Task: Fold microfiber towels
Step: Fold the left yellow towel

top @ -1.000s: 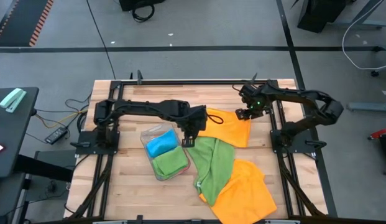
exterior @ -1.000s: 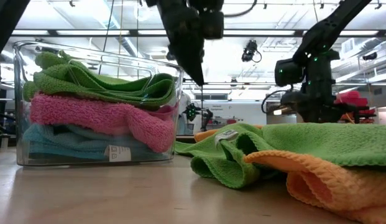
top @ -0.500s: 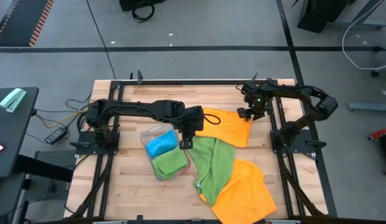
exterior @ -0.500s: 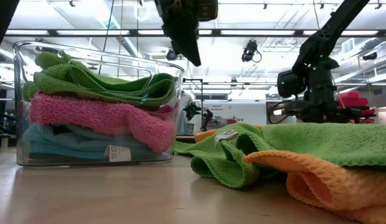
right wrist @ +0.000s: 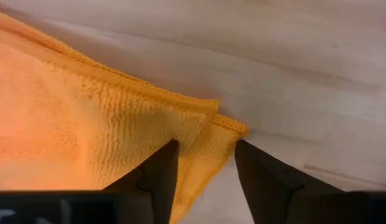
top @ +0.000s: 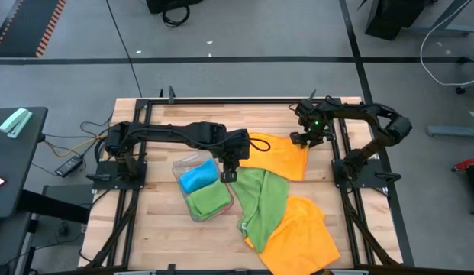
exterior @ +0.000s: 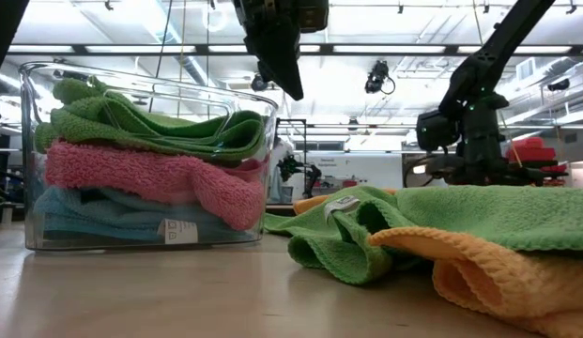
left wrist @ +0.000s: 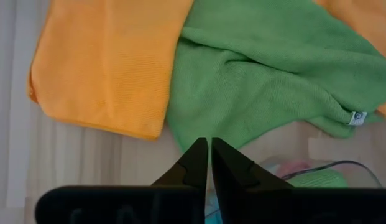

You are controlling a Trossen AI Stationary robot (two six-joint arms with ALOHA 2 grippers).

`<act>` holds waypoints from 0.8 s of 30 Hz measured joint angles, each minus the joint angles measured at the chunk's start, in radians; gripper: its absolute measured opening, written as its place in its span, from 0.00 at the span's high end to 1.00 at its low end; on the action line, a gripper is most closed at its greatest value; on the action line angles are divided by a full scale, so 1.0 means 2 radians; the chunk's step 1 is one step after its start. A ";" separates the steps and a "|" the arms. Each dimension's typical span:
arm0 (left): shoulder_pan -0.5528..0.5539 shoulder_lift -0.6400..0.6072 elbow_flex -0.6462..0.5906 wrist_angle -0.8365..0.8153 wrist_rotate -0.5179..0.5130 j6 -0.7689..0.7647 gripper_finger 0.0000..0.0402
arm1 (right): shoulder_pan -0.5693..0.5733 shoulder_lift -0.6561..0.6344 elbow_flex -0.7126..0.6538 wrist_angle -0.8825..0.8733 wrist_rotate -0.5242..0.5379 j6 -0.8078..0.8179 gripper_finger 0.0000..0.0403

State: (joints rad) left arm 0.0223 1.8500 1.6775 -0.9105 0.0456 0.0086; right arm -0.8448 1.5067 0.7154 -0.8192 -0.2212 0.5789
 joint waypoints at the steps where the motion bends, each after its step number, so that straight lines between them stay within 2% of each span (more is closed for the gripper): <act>1: 0.000 0.000 0.000 0.000 0.000 0.000 0.93 | 0.000 0.004 0.001 0.000 0.001 0.000 0.59; 8: 0.000 0.000 0.000 0.000 0.000 -0.012 0.98 | 0.000 0.001 -0.001 0.002 0.019 -0.006 0.79; 16: 0.000 0.000 0.000 -0.001 0.000 -0.012 0.93 | -0.003 -0.011 -0.001 0.019 0.042 -0.031 0.97; 24: 0.000 0.001 0.000 -0.001 0.000 -0.012 0.98 | -0.003 -0.011 0.045 -0.023 0.056 -0.066 0.99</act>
State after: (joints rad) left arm 0.0231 1.8511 1.6775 -0.9117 0.0460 -0.0149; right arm -0.8505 1.4837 0.8052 -0.8643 -0.1101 0.4468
